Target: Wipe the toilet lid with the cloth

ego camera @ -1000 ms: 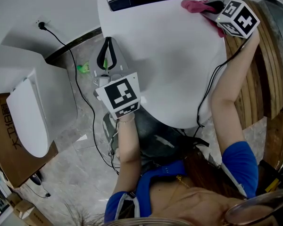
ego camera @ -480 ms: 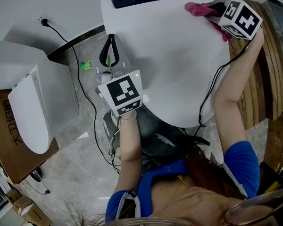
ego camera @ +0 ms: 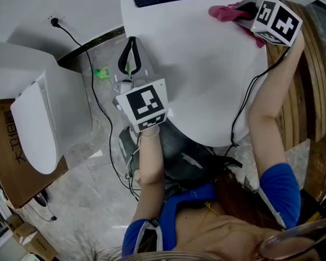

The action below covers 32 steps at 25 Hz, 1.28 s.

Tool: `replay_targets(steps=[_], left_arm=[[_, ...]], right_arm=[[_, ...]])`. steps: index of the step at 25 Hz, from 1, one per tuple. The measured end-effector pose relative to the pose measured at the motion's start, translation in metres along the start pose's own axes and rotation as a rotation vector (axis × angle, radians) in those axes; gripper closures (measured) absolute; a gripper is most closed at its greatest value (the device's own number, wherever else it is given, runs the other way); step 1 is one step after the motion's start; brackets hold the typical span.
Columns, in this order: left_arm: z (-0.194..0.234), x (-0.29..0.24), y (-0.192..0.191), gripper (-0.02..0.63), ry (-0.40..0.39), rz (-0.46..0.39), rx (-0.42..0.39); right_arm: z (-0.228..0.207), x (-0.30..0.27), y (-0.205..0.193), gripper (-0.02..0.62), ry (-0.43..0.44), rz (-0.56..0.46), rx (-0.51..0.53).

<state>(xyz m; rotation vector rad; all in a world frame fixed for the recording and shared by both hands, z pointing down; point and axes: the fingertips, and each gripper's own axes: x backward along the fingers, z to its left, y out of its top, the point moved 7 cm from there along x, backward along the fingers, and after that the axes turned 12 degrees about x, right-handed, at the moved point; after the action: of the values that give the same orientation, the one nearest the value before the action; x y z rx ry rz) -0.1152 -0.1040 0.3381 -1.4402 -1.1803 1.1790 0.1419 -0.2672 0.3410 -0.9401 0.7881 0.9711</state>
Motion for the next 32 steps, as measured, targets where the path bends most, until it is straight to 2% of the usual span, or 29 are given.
replay_targets(steps=[11,32], left_arm=[[0.0,0.001,0.0,0.603,0.0,0.0,0.004],[0.003,0.001,0.0,0.603,-0.006,-0.005,0.022]], right_arm=[[0.006,-0.007,0.041,0.52,0.045,-0.074,0.093],[0.012,-0.019,0.083,0.52,0.062,-0.183,0.202]])
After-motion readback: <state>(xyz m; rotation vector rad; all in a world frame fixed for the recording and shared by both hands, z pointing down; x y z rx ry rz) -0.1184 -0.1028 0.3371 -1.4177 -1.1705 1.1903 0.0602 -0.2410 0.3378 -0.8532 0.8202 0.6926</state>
